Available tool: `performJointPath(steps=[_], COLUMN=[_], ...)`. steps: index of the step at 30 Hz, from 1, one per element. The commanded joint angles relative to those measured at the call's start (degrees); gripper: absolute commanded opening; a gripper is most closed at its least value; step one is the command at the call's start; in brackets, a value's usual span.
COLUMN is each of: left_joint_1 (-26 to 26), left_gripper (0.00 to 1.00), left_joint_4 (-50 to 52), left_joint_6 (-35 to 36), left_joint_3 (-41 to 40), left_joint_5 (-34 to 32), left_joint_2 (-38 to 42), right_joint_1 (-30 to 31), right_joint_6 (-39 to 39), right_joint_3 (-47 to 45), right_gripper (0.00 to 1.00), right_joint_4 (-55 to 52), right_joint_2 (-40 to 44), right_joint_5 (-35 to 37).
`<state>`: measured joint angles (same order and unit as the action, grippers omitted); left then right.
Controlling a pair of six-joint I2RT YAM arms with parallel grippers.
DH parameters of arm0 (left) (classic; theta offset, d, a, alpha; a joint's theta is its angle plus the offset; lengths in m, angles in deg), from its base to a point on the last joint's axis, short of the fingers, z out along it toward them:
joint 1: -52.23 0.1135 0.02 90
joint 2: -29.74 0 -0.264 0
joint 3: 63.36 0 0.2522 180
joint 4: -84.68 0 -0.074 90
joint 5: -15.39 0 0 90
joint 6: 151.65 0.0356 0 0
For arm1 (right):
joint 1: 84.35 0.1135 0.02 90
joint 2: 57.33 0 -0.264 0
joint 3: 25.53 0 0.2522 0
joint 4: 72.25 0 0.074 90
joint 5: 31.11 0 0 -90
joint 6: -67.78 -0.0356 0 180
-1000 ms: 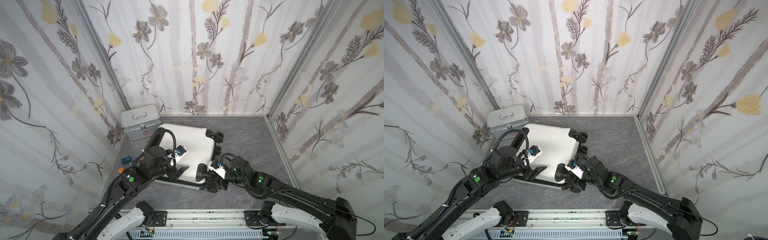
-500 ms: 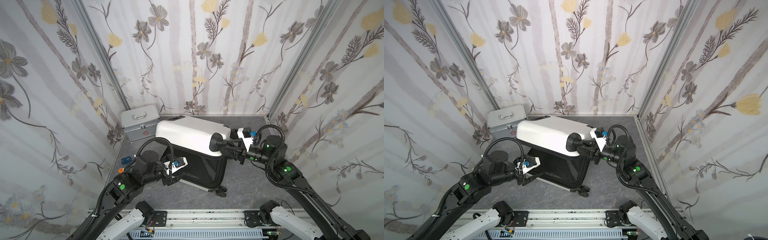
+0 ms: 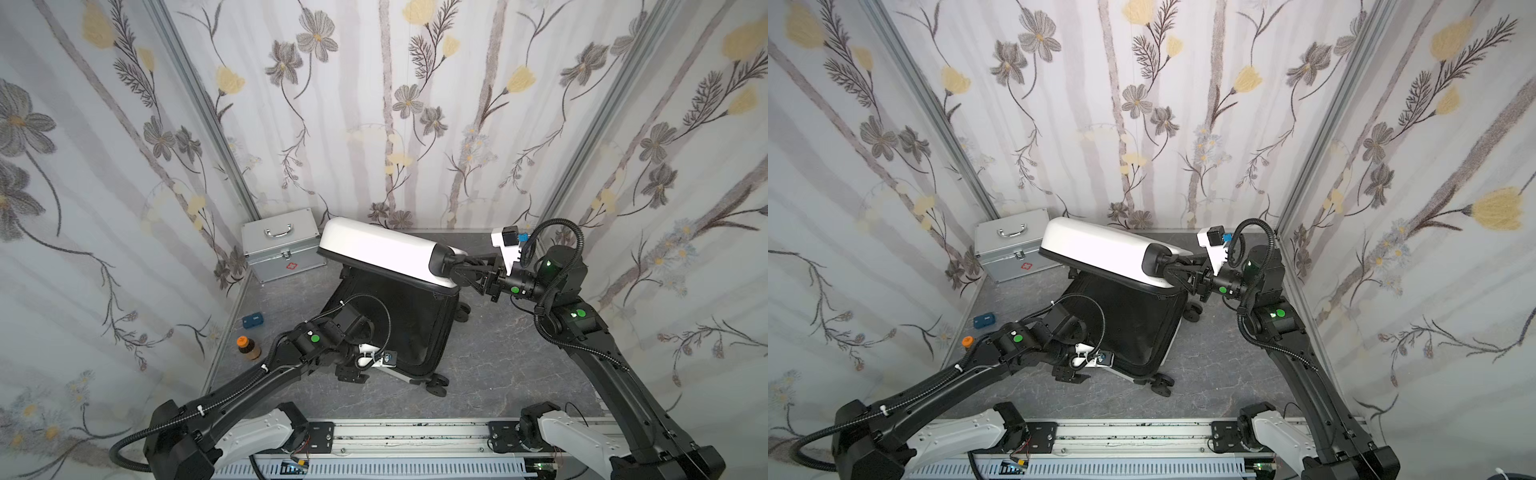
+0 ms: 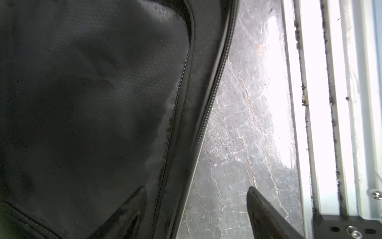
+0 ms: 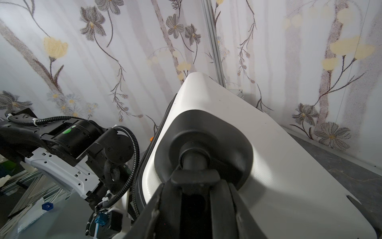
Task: Open the suitcase zippers
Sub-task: Open the suitcase at the center of the board.
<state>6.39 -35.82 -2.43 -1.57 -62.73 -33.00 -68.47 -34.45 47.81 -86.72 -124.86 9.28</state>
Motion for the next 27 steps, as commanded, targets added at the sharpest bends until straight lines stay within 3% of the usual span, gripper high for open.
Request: performJointPath(steps=[1, 4, 6, 9, 12, 15, 17, 23, 27], left_joint_1=[-0.4, -0.7, -1.0, -2.4, -5.6, -10.1, -12.8, -18.8, -20.5], left_gripper=[0.75, 0.70, 0.61, 0.29, 0.11, 0.07, 0.05, 0.04, 0.03], left_joint_4=[-3.9, -7.4, -10.0, -9.5, -6.9, -4.4, -3.1, -4.4, -10.3], left_joint_6=[2.2, 1.8, 1.1, -0.2, -3.0, -8.0, -10.8, -18.3, -25.4], left_joint_3=[0.0, -0.7, -0.8, 0.5, 2.2, 3.4, 3.7, 3.3, 2.2], left_joint_5=[-1.6, -2.4, -3.3, -3.1, -1.6, 0.4, 1.8, 1.0, -3.9], left_joint_2=[-3.7, -8.1, -11.5, -14.3, -13.7, -11.2, -10.1, -10.1, -12.1], right_joint_1=[-1.3, -3.0, -4.0, -6.4, -9.1, -10.8, -11.9, -13.3, -13.2], right_joint_6=[-3.3, -6.0, -7.0, -11.0, -15.2, -18.8, -20.7, -27.9, -31.6], right_joint_3=[0.9, 1.5, 1.8, 1.8, 2.0, 1.8, 2.7, 12.0, 17.9], right_gripper=[0.00, 0.00, 0.00, 0.00, 0.00, 0.00, 0.00, 0.00, 0.00], right_joint_4=[11.6, 12.8, 13.2, 16.1, 18.1, 18.9, 21.8, 26.9, 29.2], right_joint_2=[-0.5, -1.6, -2.4, -3.5, -5.1, -7.4, -11.1, -28.2, -38.0], right_joint_5=[-3.9, -4.1, -3.9, -1.3, 9.2, 23.1, 26.7, 29.9, 29.6])
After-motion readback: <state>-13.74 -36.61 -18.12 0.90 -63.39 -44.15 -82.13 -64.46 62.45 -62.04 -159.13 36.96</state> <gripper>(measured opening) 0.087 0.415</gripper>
